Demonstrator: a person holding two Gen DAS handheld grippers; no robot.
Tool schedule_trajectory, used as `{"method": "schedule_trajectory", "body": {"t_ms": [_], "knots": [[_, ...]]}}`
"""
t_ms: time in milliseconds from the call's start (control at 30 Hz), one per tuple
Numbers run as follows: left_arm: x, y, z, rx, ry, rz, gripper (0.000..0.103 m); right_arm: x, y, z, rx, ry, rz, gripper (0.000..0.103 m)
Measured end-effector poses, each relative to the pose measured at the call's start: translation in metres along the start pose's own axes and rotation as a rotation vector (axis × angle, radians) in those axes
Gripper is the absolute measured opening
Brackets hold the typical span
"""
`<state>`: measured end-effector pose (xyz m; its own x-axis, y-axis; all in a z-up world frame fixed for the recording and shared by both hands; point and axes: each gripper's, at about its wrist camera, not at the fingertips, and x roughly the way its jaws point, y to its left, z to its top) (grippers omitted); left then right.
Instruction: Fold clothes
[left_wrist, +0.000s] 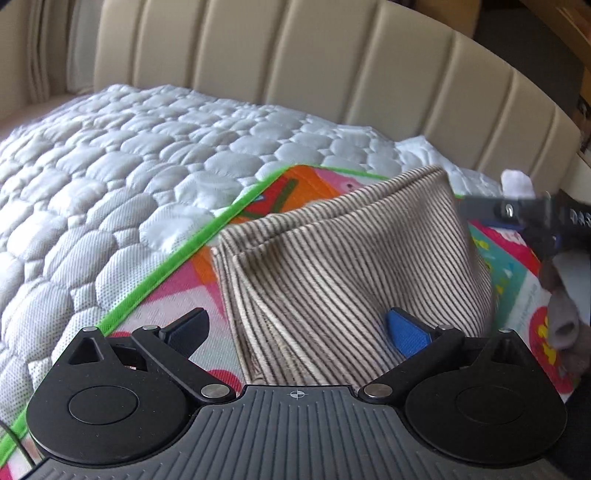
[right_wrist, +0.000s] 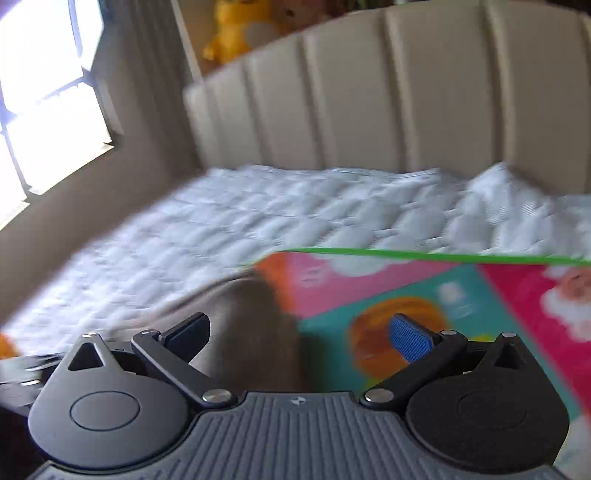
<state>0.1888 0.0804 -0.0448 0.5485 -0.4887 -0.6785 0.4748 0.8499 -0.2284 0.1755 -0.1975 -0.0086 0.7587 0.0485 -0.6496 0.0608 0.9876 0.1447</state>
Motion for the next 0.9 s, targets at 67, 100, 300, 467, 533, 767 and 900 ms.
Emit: {"method": "schedule_trajectory", "body": {"t_ms": [67,100,300,467,533,767,900], "knots": [[0.002,0.002,0.001,-0.015,0.005,-0.005,0.103,0.023,0.004,0.003,-0.078,0.041,-0.068,0.103],[0.003,0.001,0.001,-0.01,0.002,-0.002,0.103,0.035,0.008,-0.001,-0.113,0.059,-0.084,0.103],[0.006,0.007,0.002,-0.044,0.008,-0.011,0.103,0.024,0.009,-0.004,-0.086,0.032,-0.085,0.103],[0.004,0.004,0.001,-0.029,0.008,-0.008,0.103,-0.038,-0.016,-0.027,0.22,0.112,0.195,0.103],[0.004,0.005,0.001,-0.042,0.008,-0.012,0.103,-0.05,-0.018,-0.05,0.346,0.176,0.262,0.102],[-0.007,0.006,0.003,-0.051,-0.022,0.019,0.103,-0.03,0.003,-0.087,0.572,0.259,0.296,0.073],[-0.039,-0.002,0.011,0.057,-0.144,0.068,0.103,-0.011,0.0,-0.068,0.562,0.24,0.307,0.071]]}}
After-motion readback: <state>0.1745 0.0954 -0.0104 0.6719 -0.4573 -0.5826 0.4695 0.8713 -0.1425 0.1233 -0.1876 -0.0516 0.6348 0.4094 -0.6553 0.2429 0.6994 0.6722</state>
